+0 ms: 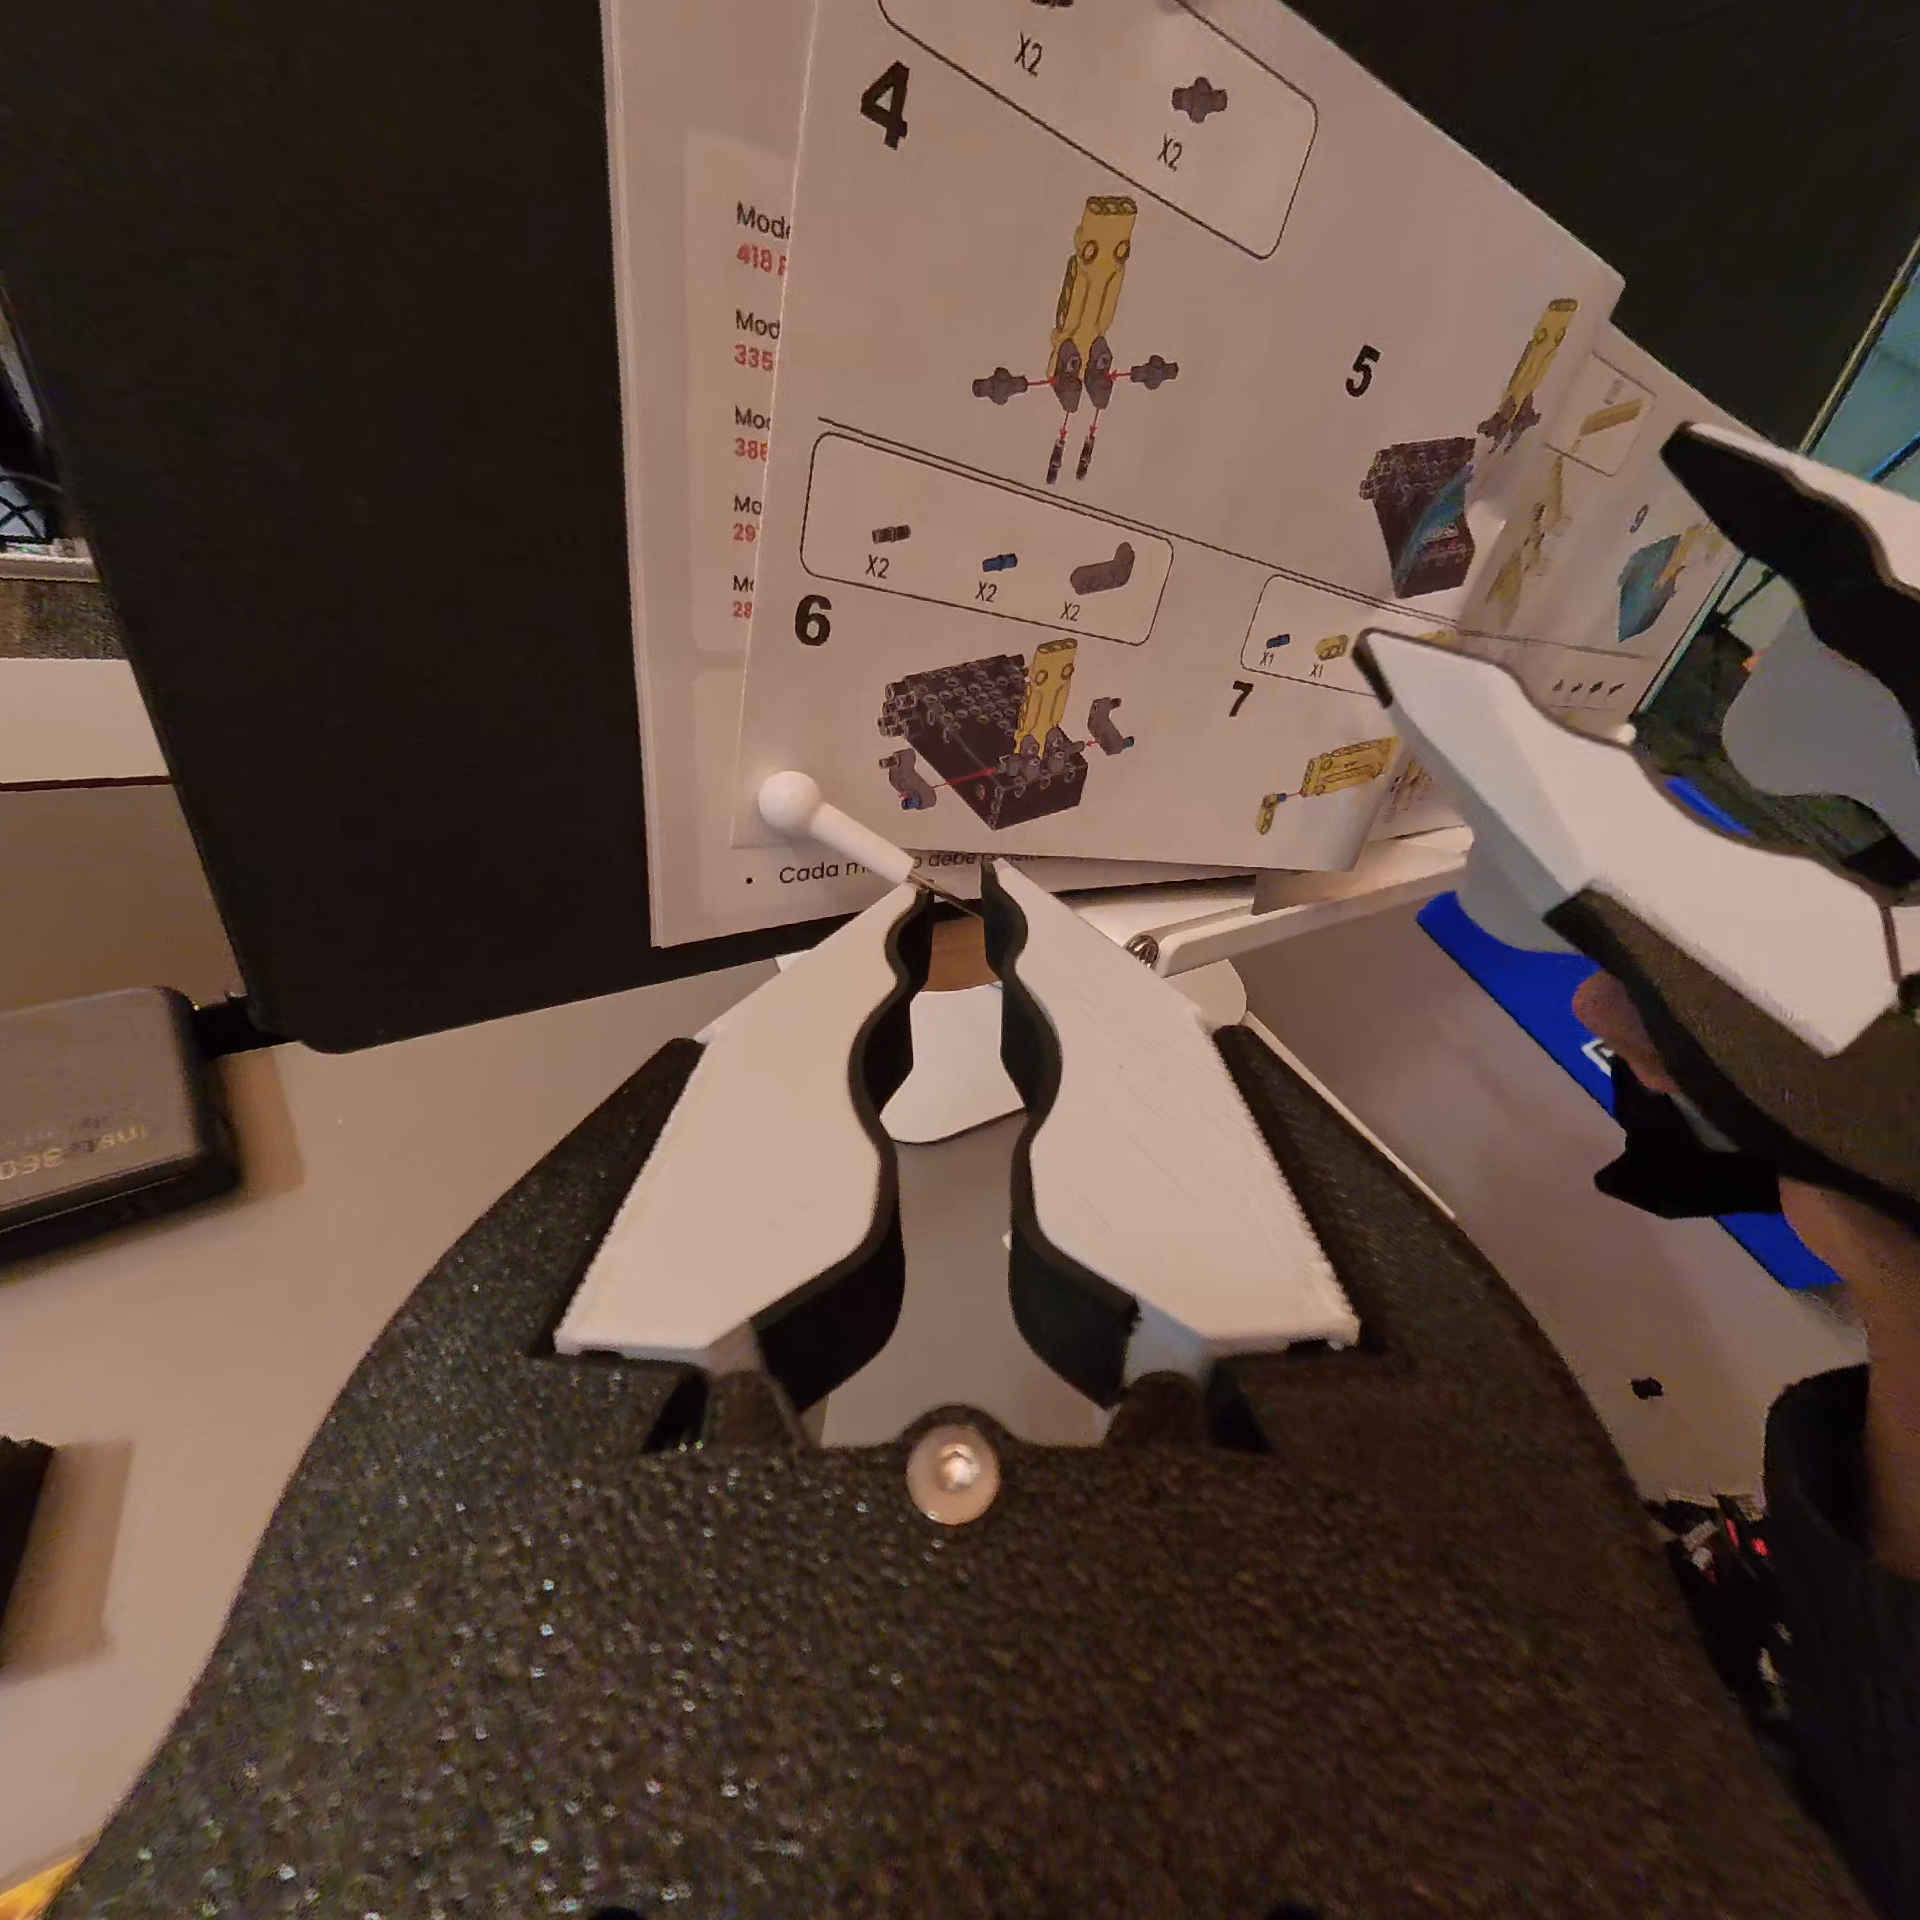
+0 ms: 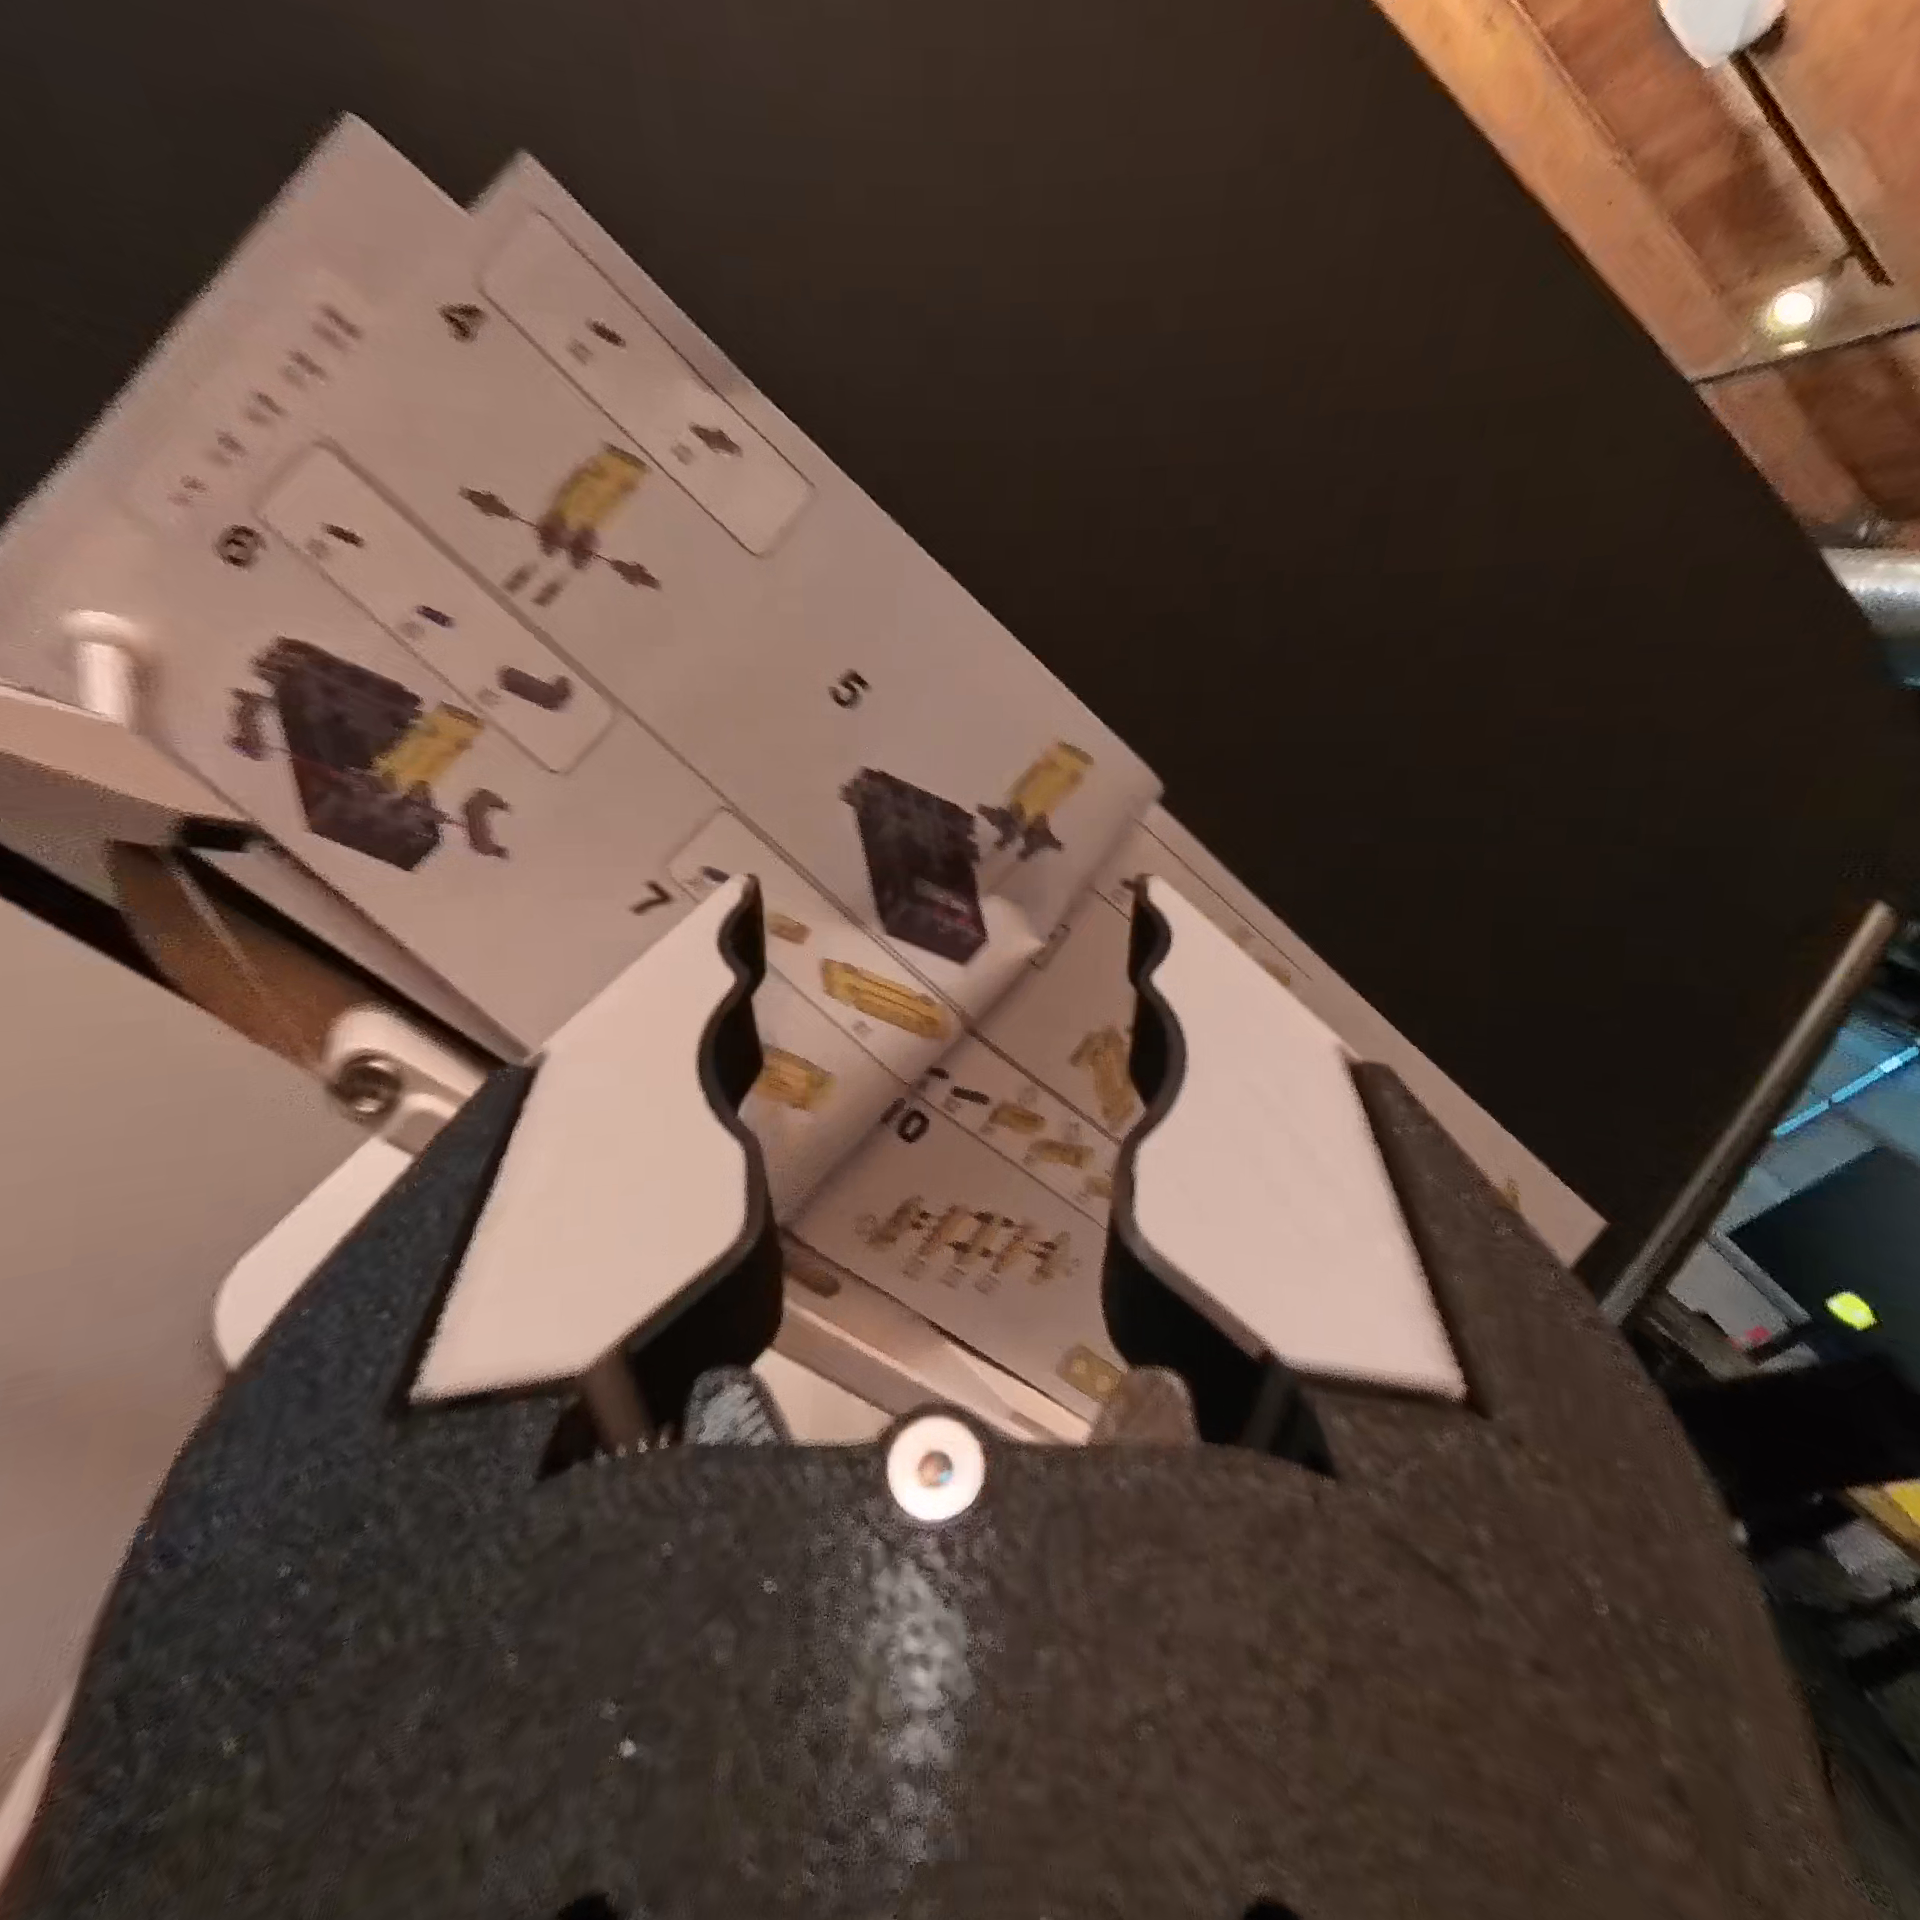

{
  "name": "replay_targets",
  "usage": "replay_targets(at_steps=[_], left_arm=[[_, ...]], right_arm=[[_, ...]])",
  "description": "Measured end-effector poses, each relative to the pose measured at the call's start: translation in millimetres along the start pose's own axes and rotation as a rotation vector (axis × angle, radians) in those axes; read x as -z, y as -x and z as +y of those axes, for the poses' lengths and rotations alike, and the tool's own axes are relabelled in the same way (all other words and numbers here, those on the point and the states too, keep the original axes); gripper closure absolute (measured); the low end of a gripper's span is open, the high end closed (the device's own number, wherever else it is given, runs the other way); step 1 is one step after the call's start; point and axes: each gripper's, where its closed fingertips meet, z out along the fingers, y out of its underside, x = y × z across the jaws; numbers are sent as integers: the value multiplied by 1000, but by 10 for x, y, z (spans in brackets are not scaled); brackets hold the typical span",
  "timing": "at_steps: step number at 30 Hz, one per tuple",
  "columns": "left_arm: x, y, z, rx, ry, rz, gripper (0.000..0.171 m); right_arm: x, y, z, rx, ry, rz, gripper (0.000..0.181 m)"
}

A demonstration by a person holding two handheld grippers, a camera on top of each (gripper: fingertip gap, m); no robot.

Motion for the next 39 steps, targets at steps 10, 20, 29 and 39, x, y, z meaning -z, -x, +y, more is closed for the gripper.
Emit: replay_targets(at_steps=[10, 20, 29, 39], left_arm=[[10, -15, -6, 47, -8, 58, 164], [45, -37, 8, 89, 12, 137, 166], [65, -26, 46, 76, 65, 128, 165], [96, -17, 113, 104, 133, 140, 165]], right_arm=[[50, 513, -270, -193, -42, -202, 110], [-91, 612, 45, 126, -22, -109, 110], [-84, 135, 153, 156, 12, 55, 116], [-78, 51, 193, 89, 26, 65, 115]])
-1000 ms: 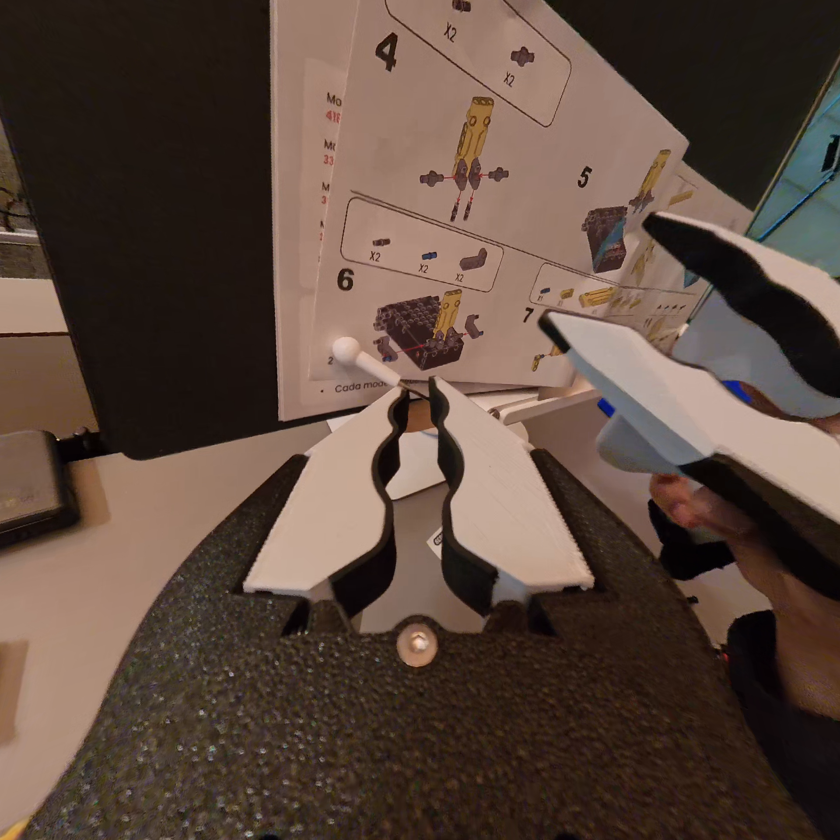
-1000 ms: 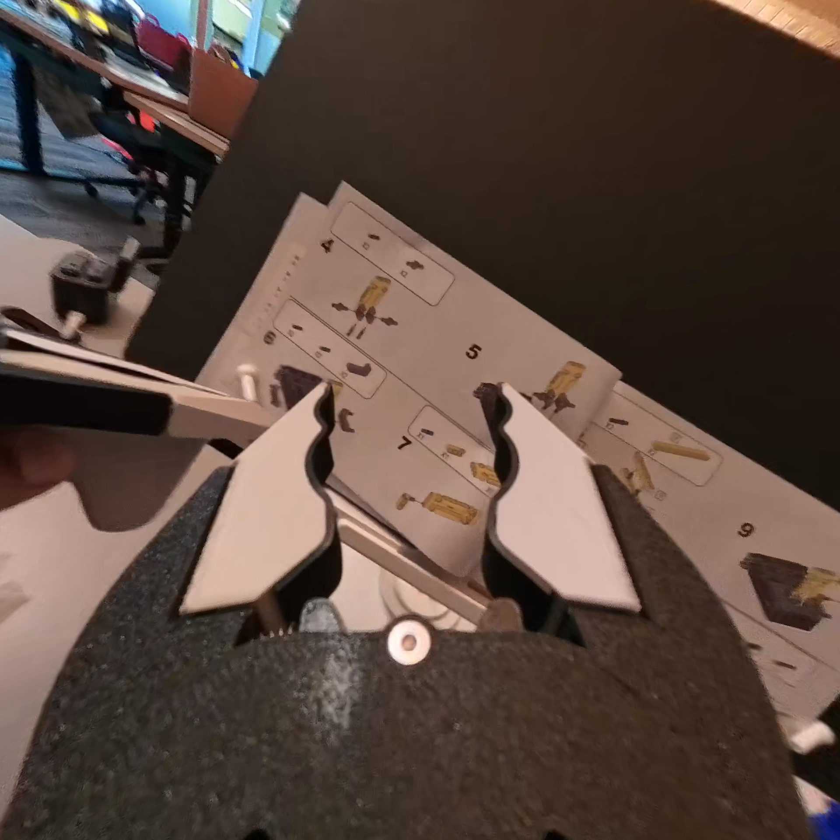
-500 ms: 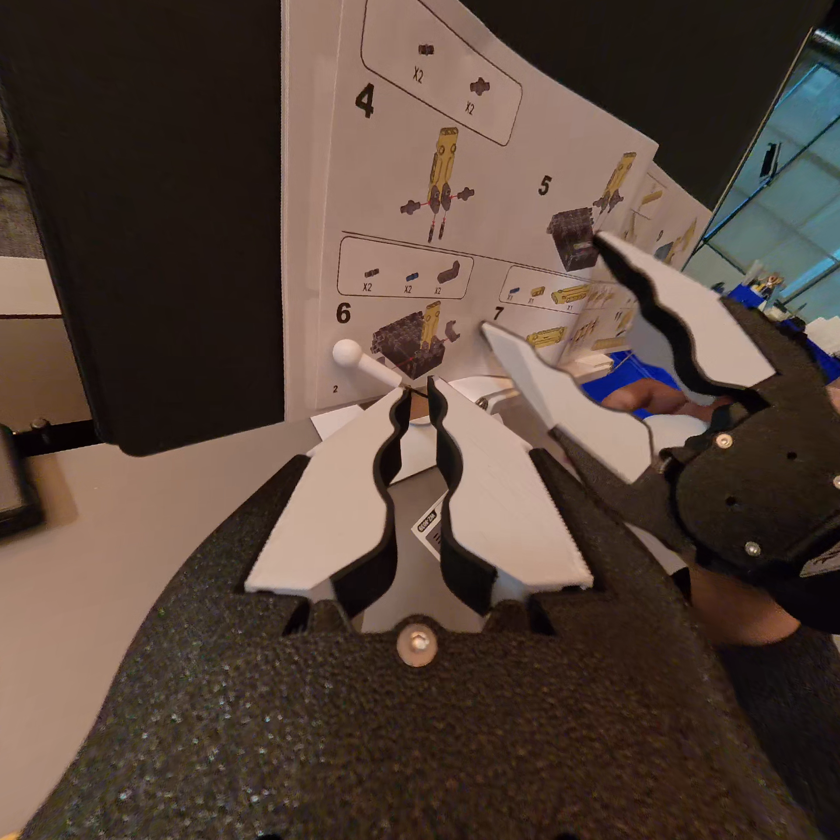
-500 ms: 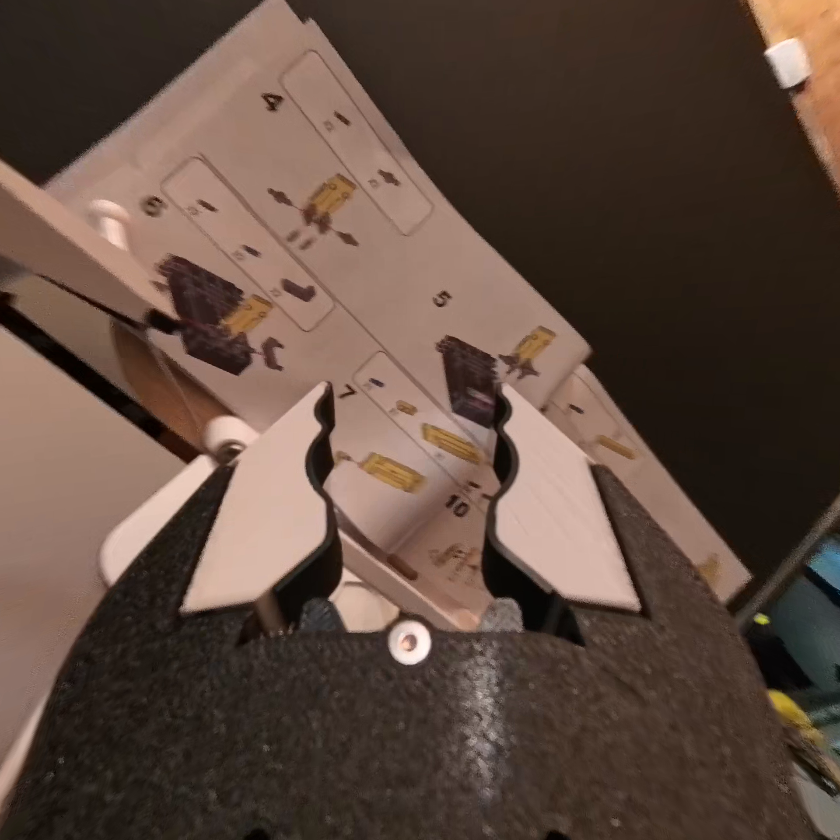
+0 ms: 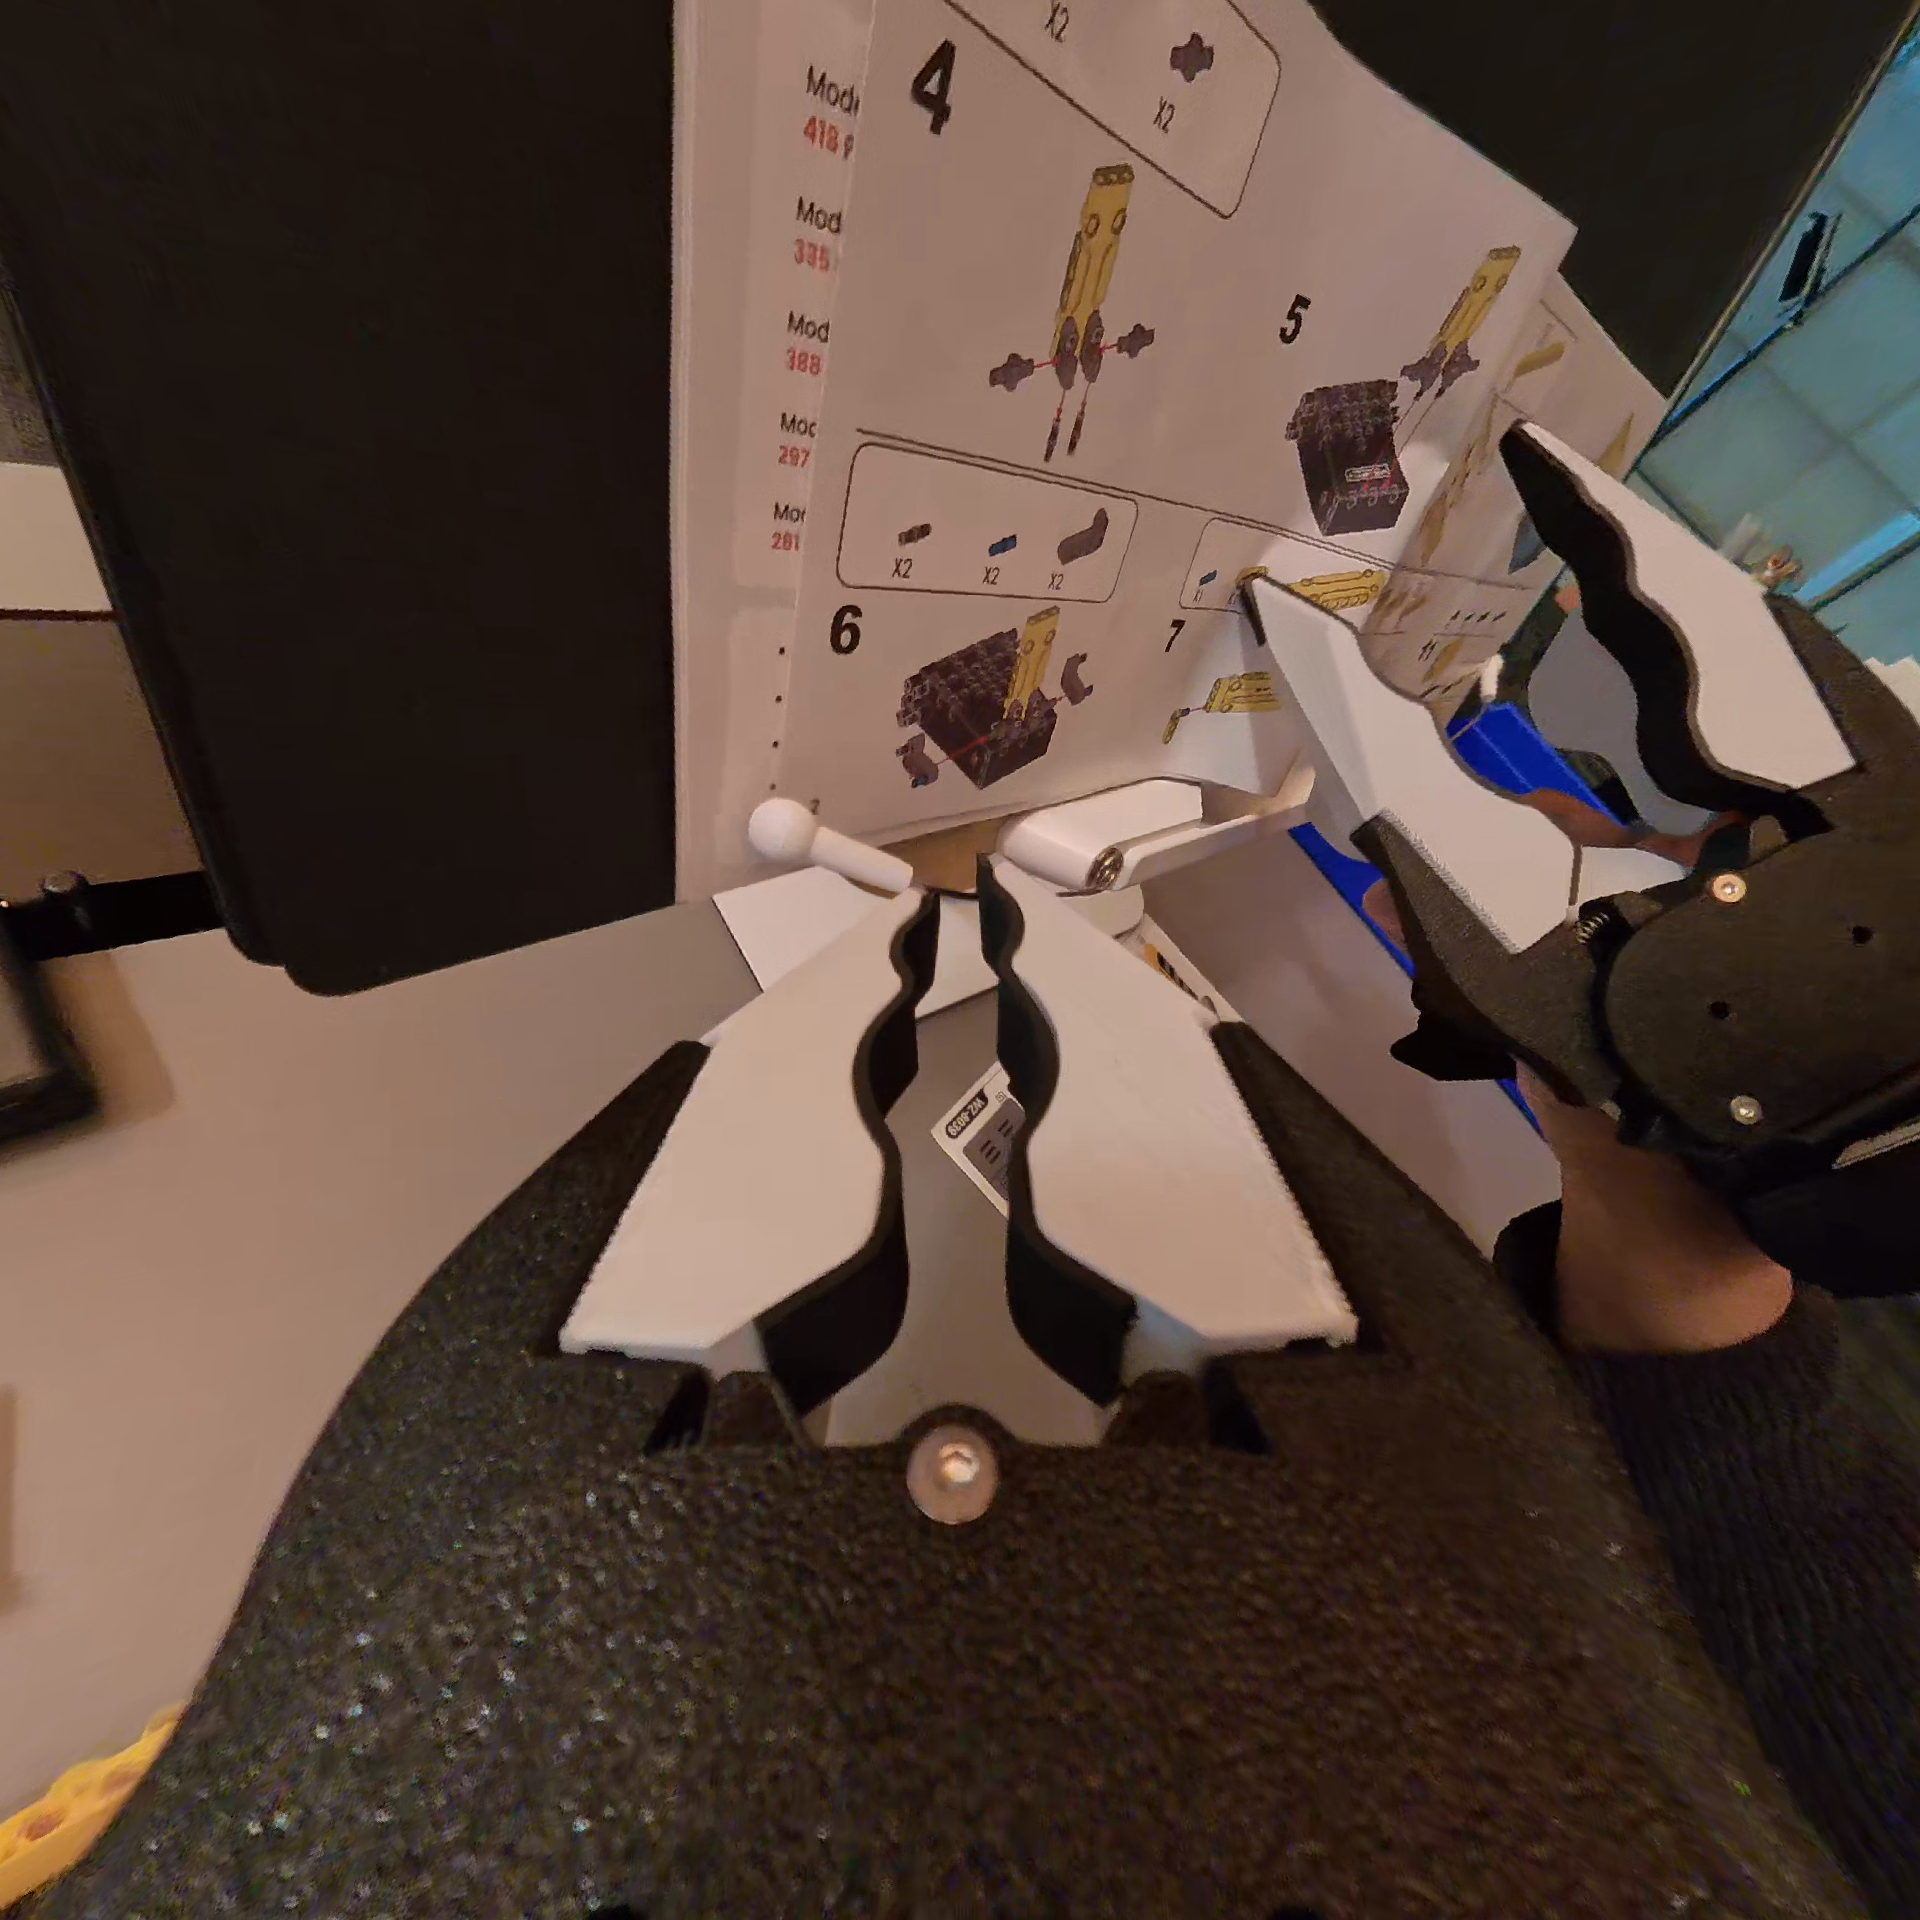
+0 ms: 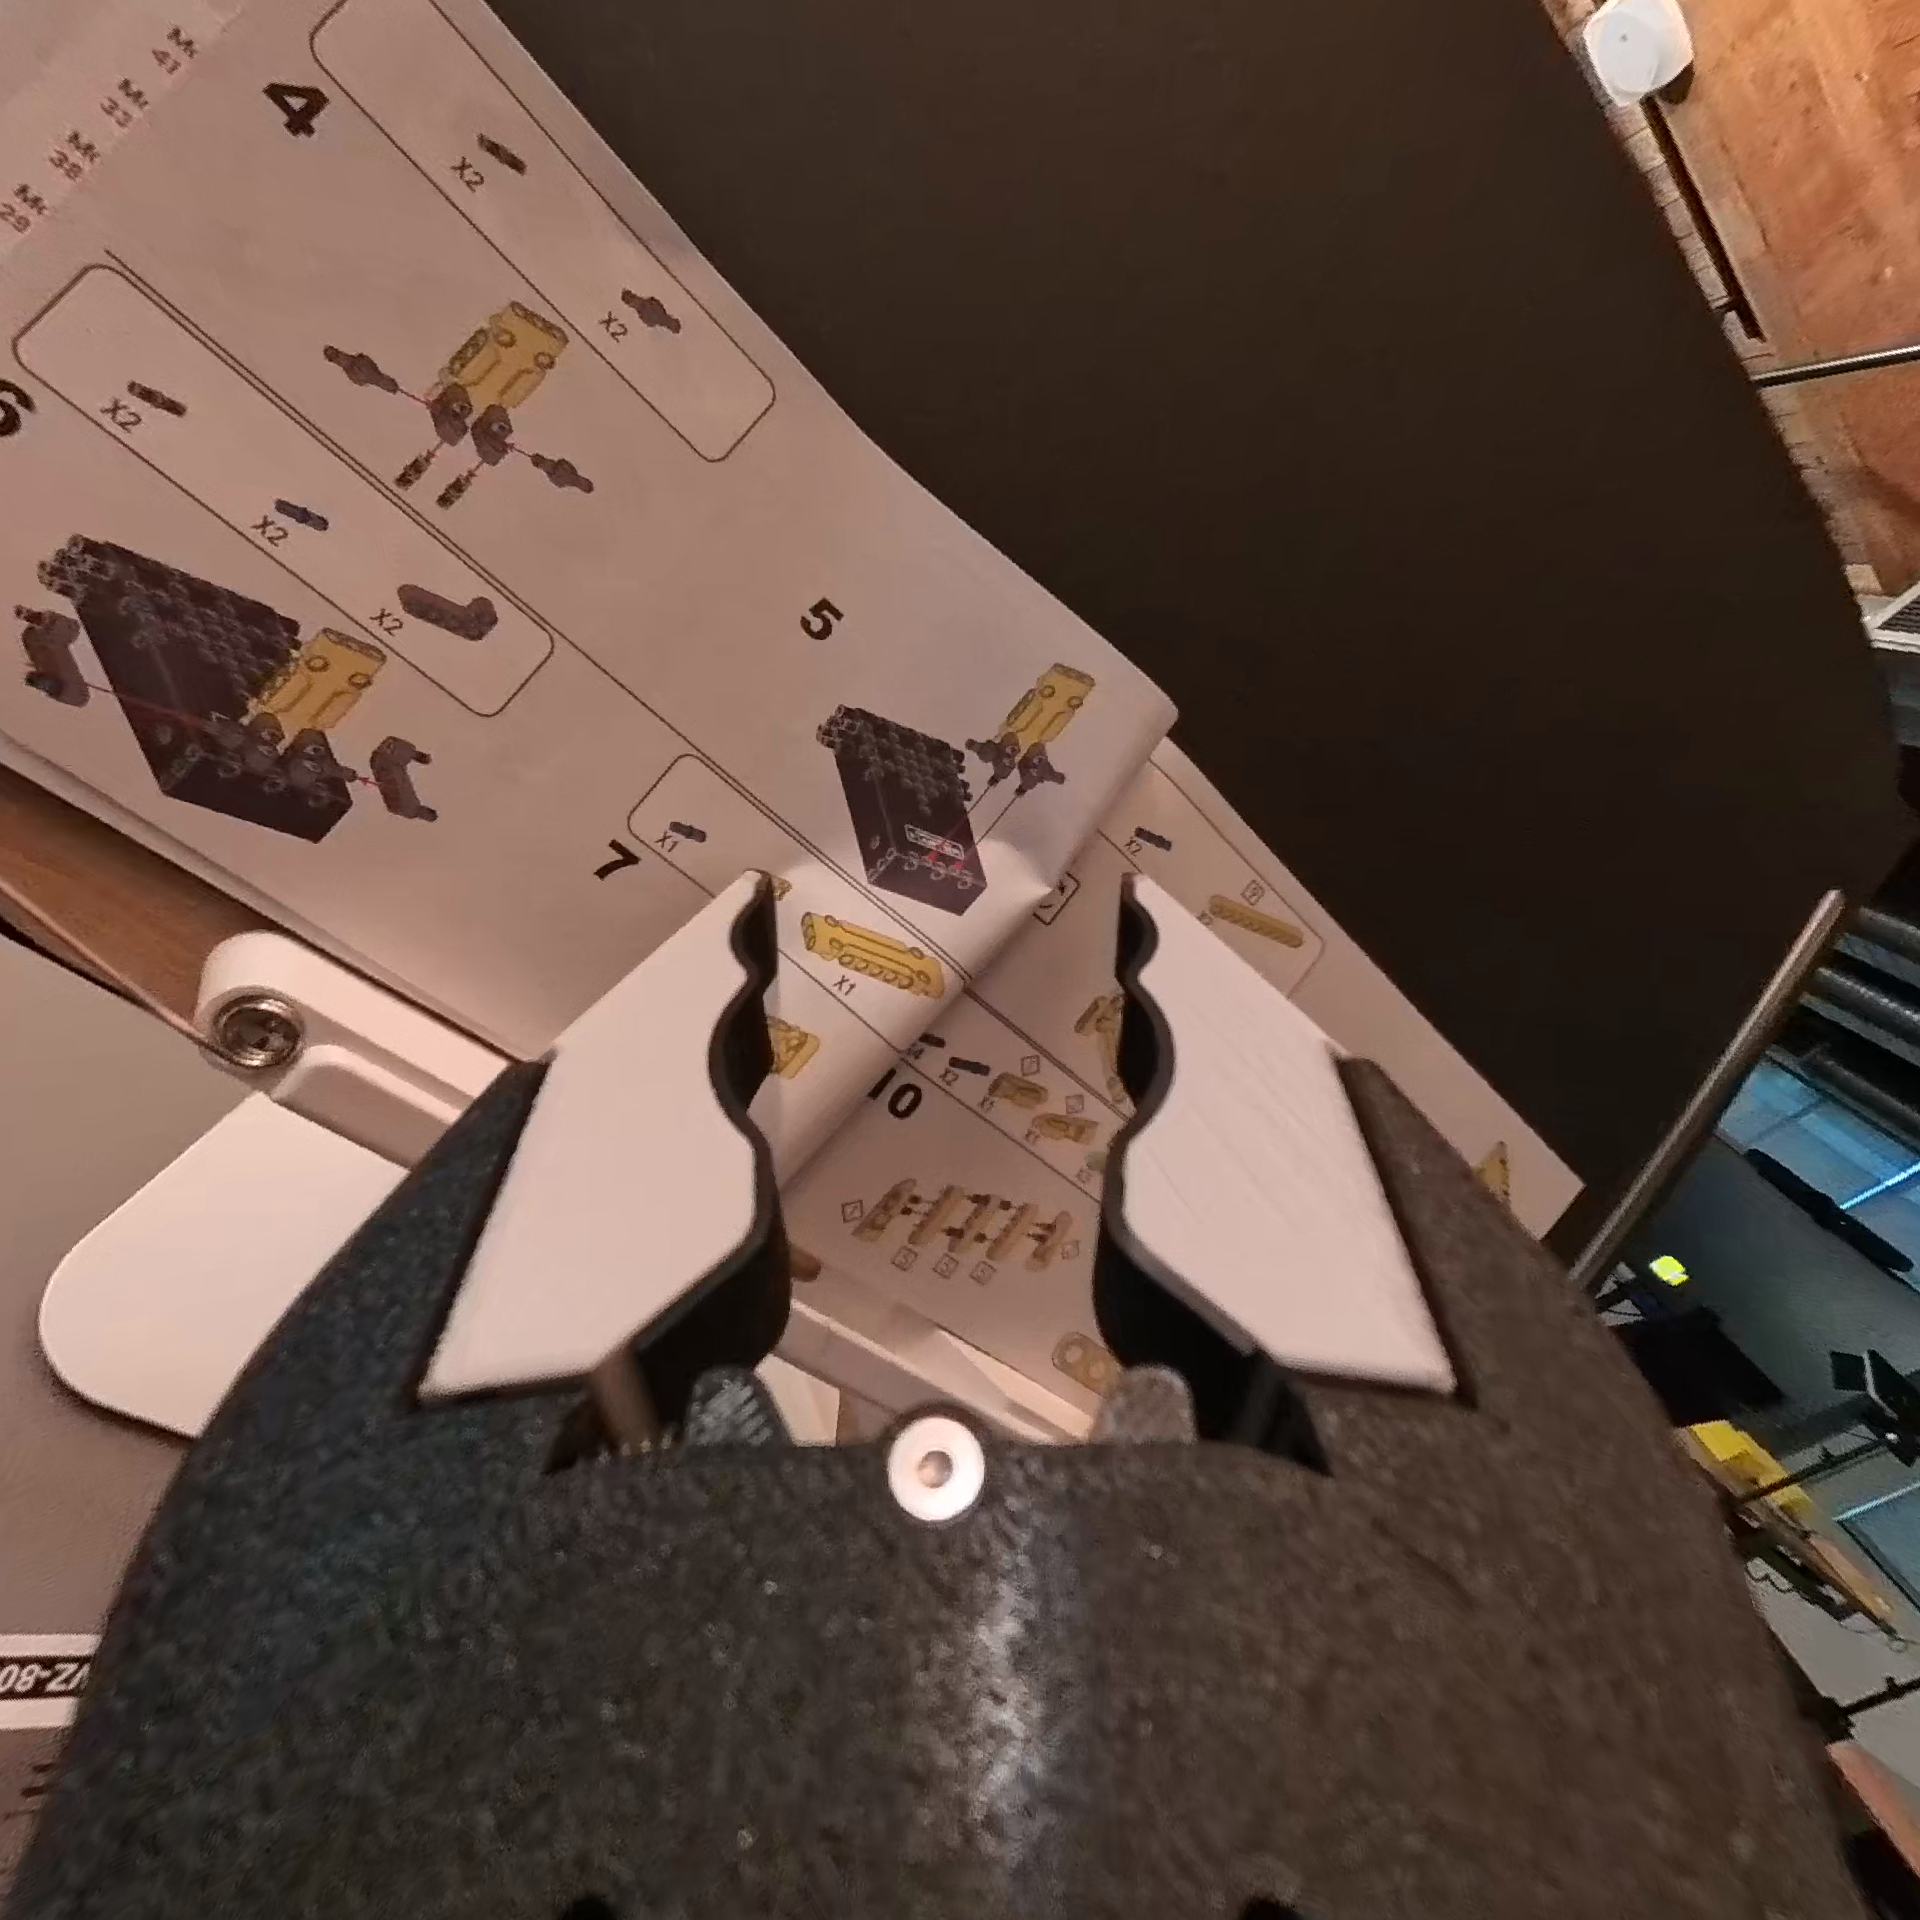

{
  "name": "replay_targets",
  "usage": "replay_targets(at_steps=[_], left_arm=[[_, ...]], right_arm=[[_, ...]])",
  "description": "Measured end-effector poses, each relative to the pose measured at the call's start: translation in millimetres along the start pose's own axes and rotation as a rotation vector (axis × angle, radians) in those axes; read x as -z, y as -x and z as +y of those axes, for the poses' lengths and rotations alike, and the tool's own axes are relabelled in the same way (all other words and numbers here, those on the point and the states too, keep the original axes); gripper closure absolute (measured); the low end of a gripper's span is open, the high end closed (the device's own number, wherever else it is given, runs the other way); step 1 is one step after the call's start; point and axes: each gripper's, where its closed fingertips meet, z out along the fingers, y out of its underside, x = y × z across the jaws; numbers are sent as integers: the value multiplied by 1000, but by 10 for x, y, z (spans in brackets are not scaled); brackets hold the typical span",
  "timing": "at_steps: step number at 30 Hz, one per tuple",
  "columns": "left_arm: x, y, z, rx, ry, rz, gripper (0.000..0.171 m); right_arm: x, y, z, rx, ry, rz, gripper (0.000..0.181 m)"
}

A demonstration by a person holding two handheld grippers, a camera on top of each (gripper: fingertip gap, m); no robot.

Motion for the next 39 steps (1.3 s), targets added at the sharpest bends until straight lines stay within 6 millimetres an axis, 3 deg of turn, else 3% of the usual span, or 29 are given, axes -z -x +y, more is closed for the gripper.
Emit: replay_targets(at_steps=[10, 18, 23, 28, 35, 39], left_arm=[[-12, 21, 10, 41, 0, 41, 165], [-17, 27, 9, 50, -5, 50, 165], [-16, 27, 12, 49, -5, 50, 165], [-16, 29, 13, 51, -7, 51, 165], [-17, 33, 19, 56, -9, 57, 165], [-13, 28, 10, 58, -11, 49, 165]], right_arm=[[37, -8, -73, -6, -31, -4, 118], [158, 371, -314, -139, -113, -242, 118], [98, 479, -215, -27, -74, -207, 118], [47, 440, -139, 13, -47, -147, 115], [24, 10, -24, 28, 4, 9, 116], [20, -8, -8, -6, 6, 2, 117]])
